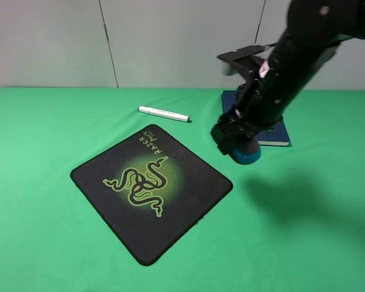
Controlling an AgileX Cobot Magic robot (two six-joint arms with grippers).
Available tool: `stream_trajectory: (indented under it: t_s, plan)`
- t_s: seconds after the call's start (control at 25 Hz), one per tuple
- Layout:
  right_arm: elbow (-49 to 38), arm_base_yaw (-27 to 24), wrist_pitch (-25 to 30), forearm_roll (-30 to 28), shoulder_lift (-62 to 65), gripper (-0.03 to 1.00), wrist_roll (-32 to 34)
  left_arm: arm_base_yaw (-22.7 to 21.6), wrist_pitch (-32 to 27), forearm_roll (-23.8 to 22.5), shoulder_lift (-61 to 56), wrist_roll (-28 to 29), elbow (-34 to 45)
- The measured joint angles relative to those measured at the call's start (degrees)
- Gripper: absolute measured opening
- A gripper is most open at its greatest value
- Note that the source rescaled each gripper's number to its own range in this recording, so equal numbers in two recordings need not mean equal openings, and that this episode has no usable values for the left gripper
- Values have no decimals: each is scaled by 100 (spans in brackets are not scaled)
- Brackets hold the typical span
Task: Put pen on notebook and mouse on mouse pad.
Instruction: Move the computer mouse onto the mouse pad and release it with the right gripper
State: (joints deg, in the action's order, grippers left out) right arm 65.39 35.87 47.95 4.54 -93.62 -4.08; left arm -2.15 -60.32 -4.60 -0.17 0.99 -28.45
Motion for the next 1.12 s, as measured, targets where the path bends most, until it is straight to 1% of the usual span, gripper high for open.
stream_trajectory:
  t_s: [0.32, 0.56, 0.72, 0.96, 1.12]
  plan:
    - [959, 937, 214, -119, -871, 56, 196, 0, 0, 0, 0, 0, 0]
    - [1616, 1355, 248, -119, -1726, 56, 208, 0, 0, 0, 0, 0, 0]
    - [2074, 1480, 255, -119, -2292, 56, 208, 0, 0, 0, 0, 0, 0]
    - [2709, 1480, 241, -139, -3016, 56, 124, 0, 0, 0, 0, 0, 0]
    - [2900, 1480, 168, -226, -3348, 56, 33, 0, 0, 0, 0, 0, 0]
